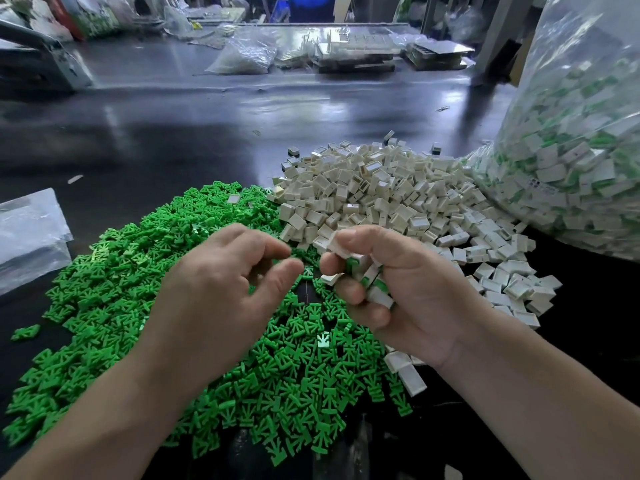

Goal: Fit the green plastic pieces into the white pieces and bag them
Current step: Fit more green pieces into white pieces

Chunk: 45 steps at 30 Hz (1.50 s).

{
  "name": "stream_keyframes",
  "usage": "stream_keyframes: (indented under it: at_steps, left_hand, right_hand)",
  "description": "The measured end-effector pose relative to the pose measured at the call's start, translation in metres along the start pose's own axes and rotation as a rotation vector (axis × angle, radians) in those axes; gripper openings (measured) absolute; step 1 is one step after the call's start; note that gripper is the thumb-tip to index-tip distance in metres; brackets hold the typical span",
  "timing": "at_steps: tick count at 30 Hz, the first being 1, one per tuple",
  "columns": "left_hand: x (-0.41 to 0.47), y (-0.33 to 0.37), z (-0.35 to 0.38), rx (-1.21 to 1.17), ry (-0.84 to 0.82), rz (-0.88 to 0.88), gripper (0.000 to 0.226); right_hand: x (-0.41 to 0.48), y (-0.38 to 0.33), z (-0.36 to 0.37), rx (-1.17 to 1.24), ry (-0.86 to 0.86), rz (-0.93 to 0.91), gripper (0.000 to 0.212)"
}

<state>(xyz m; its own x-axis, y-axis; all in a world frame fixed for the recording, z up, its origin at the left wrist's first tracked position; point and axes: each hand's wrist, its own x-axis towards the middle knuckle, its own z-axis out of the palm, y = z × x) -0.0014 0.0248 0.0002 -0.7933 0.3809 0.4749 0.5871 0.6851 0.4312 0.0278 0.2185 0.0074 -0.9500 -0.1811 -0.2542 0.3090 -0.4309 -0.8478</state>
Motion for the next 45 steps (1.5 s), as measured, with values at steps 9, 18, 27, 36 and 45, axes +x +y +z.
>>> stream_keyframes:
  at_steps: [9, 18, 27, 36, 45]
  left_hand:
    - [0.001, -0.004, 0.013, 0.365, -0.280, 0.025, 0.019]
    - [0.000, -0.005, 0.021, 0.268, -0.303, 0.112, 0.044]
    - [0.001, -0.007, 0.022, -0.007, -0.068, 0.031, 0.012]
    - [-0.002, -0.006, 0.012, -0.965, -0.095, -0.368, 0.014]
    - [-0.003, -0.001, 0.009, -1.050, -0.131, -0.385, 0.015]
  right_hand:
    - [0.000, 0.004, -0.003, -0.079, 0.001, 0.029, 0.002]
    - [0.002, 0.003, -0.006, -0.070, 0.019, 0.030, 0.005]
    - [0.002, 0.003, -0.007, -0.111, 0.015, 0.013, 0.003]
    - [-0.002, 0.005, -0.004, -0.182, -0.029, -0.036, 0.006]
    - [-0.005, 0.006, 0.001, -0.370, -0.055, -0.118, 0.022]
